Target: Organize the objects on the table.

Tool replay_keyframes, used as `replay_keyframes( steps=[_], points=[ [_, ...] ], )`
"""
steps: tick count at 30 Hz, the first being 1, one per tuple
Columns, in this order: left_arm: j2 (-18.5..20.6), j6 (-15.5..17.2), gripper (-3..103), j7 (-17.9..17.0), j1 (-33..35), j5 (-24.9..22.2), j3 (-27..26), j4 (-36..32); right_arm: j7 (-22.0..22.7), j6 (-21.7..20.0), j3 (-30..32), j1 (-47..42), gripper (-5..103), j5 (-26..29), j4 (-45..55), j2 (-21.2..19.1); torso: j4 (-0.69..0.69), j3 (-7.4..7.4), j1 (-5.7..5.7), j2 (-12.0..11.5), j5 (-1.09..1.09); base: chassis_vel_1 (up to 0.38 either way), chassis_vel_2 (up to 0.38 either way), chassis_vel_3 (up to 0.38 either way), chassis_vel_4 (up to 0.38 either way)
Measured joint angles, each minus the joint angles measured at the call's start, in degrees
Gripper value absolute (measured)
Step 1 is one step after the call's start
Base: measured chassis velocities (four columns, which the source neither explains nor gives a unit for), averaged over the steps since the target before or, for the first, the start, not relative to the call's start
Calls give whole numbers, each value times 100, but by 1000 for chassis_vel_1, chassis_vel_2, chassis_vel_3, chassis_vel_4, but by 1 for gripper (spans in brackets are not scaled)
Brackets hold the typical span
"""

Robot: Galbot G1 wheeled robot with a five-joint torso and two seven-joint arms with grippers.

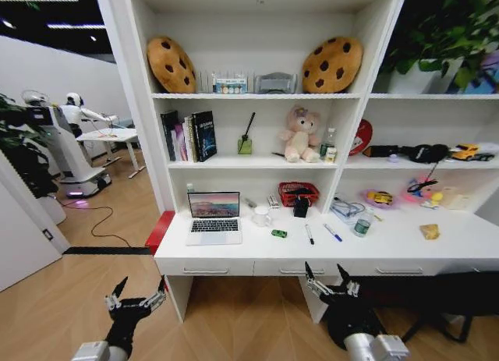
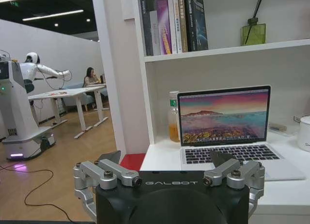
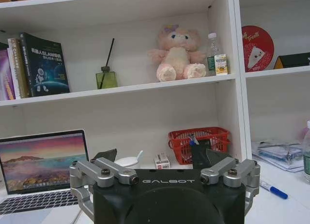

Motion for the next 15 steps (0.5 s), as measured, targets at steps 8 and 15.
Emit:
replay_keyframes(
  steps=[8,15],
  points=[
    [4,-52,100,4,-7,-5,23,0,-66,388,12,34,100,-5,28,4,2,2,7,-3,1,-221,210,217,-205],
    [54,-285,100,83,-286,675,-165,21,-16,278,85,39,100,90,59,-118,0,-2,-5,2,1,-12,23,16,-19]
  ],
)
